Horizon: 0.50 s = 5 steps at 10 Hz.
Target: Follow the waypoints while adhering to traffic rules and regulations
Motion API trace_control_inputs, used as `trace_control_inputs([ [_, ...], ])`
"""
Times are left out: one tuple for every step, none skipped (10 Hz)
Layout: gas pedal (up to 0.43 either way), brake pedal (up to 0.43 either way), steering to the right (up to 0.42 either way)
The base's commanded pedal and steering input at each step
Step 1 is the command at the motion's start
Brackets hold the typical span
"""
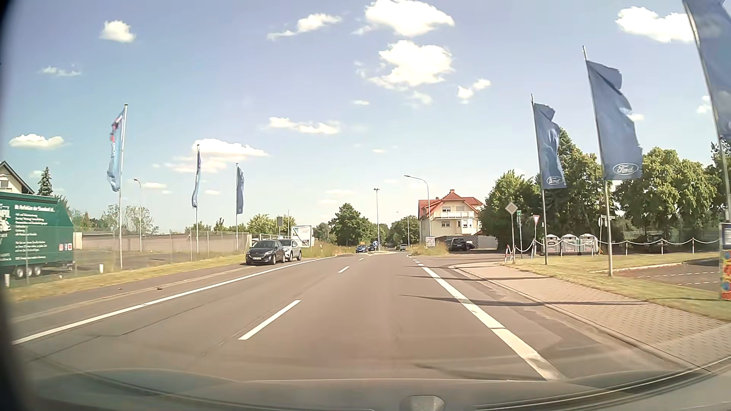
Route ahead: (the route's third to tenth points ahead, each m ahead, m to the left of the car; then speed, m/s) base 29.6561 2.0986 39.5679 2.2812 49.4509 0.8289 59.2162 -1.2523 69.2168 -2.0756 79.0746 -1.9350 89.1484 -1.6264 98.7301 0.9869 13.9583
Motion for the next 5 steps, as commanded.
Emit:
trace_control_inputs([
  [0.008,0.03,0.002],
  [0.008,0.03,0.002],
  [0.008,0.03,0.002],
  [0.008,0.03,0.002],
  [0.008,0.03,0.002],
])
